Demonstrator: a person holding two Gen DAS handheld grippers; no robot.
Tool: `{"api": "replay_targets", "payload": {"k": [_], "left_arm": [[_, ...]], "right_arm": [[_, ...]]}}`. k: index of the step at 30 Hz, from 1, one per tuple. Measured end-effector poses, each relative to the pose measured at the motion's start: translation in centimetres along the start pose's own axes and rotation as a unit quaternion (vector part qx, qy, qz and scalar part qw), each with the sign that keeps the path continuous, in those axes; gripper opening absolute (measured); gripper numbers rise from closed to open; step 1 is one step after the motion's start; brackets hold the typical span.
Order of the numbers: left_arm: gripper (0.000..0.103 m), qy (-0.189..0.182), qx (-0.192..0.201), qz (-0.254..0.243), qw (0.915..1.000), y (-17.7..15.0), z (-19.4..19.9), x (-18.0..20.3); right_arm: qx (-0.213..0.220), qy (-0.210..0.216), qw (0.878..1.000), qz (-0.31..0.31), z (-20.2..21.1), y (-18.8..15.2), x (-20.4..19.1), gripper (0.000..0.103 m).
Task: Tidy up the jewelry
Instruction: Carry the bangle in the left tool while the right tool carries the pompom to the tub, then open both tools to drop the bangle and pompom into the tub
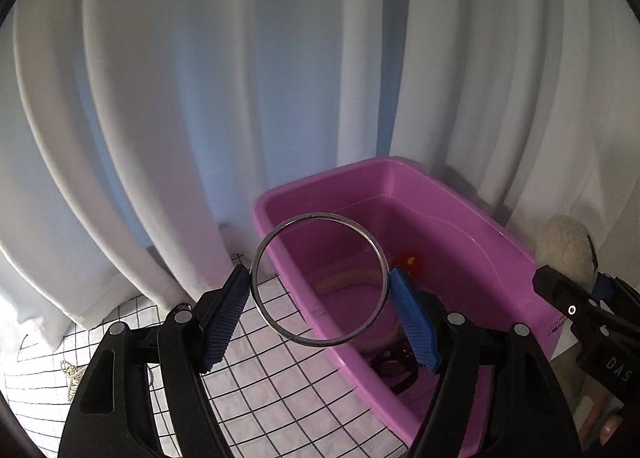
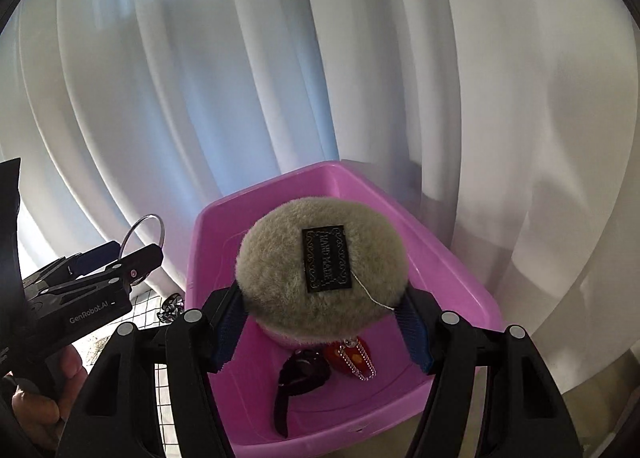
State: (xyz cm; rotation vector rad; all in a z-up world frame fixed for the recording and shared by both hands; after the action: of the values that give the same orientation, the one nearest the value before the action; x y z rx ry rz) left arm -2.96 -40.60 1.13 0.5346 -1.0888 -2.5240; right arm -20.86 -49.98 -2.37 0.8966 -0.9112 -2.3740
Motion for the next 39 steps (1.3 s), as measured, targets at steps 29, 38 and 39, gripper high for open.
{"api": "replay_targets", "payload": {"k": [29, 38, 39], "left_arm": [[0.082, -0.004, -0.104, -0.025, 0.9942, -0.8, -9.4, 4.6], [0.086, -0.002, -0.101, -0.018, 0.9947, -0.9, -9.0, 4.0], [0.086, 0.000, -0.101, -0.018, 0.9947, -0.9, -8.9, 3.9]], "right_arm": [[-0.116, -0.024, 0.993, -0.006, -8.0, -2.3, 3.7, 0.073], [-0.109, -0.020, 0.994, -0.016, -8.1, -1.9, 3.9, 0.078], [-0.109, -0.020, 0.994, -0.017, -8.0, -1.9, 4.0, 0.078]]}}
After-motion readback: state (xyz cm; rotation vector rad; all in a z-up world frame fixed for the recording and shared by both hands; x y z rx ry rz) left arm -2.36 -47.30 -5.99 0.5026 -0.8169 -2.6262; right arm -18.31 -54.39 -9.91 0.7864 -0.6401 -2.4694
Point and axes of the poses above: each gripper's, at about its wrist camera, not at the fingertips, and z roughly against the way its jaws point, x to its right, y to its top, the point moved 8 cm from there along -z, roughly the way its jaws point, and after that the axes turned 15 degrees about -z, right-handed, at the moved point
